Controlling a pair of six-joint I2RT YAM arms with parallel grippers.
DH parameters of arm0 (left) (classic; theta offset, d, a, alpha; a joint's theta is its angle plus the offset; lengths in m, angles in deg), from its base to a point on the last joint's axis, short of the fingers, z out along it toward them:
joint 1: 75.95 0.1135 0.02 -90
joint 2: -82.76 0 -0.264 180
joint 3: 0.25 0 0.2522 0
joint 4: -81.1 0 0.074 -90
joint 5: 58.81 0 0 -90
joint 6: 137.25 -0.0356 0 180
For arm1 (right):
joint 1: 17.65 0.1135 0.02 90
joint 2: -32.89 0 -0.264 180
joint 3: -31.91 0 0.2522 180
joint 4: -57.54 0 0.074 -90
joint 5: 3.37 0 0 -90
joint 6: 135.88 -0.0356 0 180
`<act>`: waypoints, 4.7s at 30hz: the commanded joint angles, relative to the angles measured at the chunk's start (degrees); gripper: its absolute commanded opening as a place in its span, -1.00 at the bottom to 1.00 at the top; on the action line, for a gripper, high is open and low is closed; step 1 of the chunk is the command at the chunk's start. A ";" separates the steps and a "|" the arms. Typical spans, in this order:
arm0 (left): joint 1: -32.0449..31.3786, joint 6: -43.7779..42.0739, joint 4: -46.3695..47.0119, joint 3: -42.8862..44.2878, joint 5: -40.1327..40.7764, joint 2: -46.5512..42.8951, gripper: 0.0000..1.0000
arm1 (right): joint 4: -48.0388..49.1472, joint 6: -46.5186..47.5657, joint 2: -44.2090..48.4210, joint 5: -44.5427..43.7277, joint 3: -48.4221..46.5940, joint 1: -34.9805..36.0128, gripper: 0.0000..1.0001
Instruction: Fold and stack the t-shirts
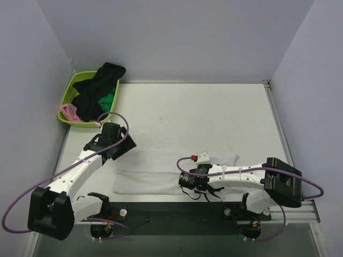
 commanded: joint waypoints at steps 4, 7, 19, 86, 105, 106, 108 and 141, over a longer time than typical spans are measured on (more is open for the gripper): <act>-0.28 -1.08 0.99 -0.03 -0.34 -2.17 0.67 | -10.83 -5.68 1.49 -4.87 -5.71 3.07 0.40; -0.19 -1.34 0.20 0.77 -0.95 -2.61 0.67 | -13.57 -6.04 7.64 -8.93 -8.01 0.54 0.43; -0.45 -5.38 -2.61 4.55 -4.64 -5.69 0.79 | 7.94 9.15 20.84 -0.78 1.12 -27.33 1.00; 0.87 -6.18 10.21 1.82 -14.31 4.95 0.72 | 33.17 12.77 -64.95 46.07 -93.71 -56.96 1.00; -15.13 -0.73 21.38 -0.02 -11.59 11.80 0.75 | 40.05 28.59 -1.24 37.82 -38.53 -55.74 1.00; -15.74 -0.55 21.56 -0.19 -11.15 12.06 0.75 | 39.87 28.68 0.61 36.77 -35.98 -55.30 1.00; -16.88 -0.38 21.64 -0.90 -9.83 12.77 0.75 | 39.96 29.20 5.53 35.71 -29.93 -54.33 1.00; -52.83 13.77 33.77 13.14 -0.07 37.28 0.68 | 23.35 31.31 31.65 27.09 -11.70 -48.35 1.00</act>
